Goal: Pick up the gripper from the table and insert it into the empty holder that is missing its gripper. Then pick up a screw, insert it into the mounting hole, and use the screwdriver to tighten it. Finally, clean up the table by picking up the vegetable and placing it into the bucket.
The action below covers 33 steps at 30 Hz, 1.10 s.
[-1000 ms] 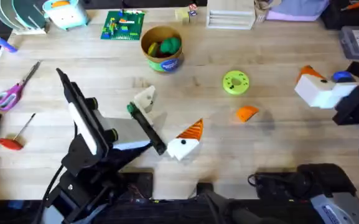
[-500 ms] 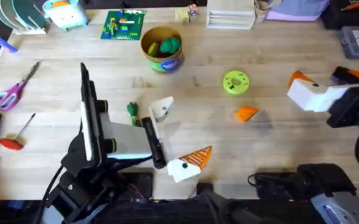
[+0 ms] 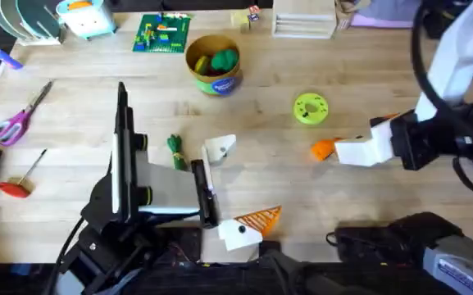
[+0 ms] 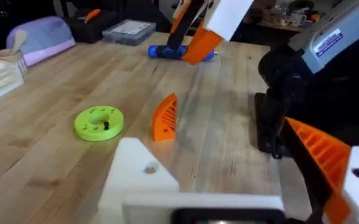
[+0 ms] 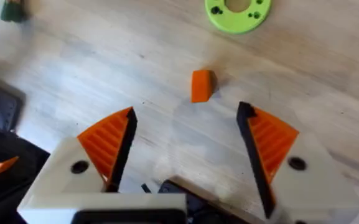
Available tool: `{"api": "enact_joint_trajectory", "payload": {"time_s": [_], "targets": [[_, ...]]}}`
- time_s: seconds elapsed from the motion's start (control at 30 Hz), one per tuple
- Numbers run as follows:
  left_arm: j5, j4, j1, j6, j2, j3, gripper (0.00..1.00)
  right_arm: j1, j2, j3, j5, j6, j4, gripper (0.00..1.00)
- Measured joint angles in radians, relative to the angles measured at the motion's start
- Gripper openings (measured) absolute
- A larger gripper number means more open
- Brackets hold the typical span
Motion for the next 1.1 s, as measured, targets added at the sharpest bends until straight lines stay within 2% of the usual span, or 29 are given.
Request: {"api": "enact_joint_trajectory", "payload": {"time_s": [0.2,0.43,0.57,0.73,1.1], "targets": [[0.001,0.0,0.0,0.0,0.0,0.0,0.993,0.063,0.087,0.0,0.001,-0.001,-0.002,0.992],[0.002,0.0,0.0,0.0,0.0,0.0,0.993,0.065,0.151,-0.001,0.061,-0.011,-0.024,0.994],[0.002,0.0,0.0,0.0,0.0,0.0,0.993,0.066,0.174,-0.032,0.082,-0.014,0.033,0.994],[0.002,0.0,0.0,0.0,0.0,0.0,0.993,0.07,0.227,-0.084,0.091,-0.017,0.068,0.994],[0.002,0.0,0.0,0.0,0.0,0.0,0.993,0.07,0.327,-0.085,0.092,-0.018,0.096,0.994]]}}
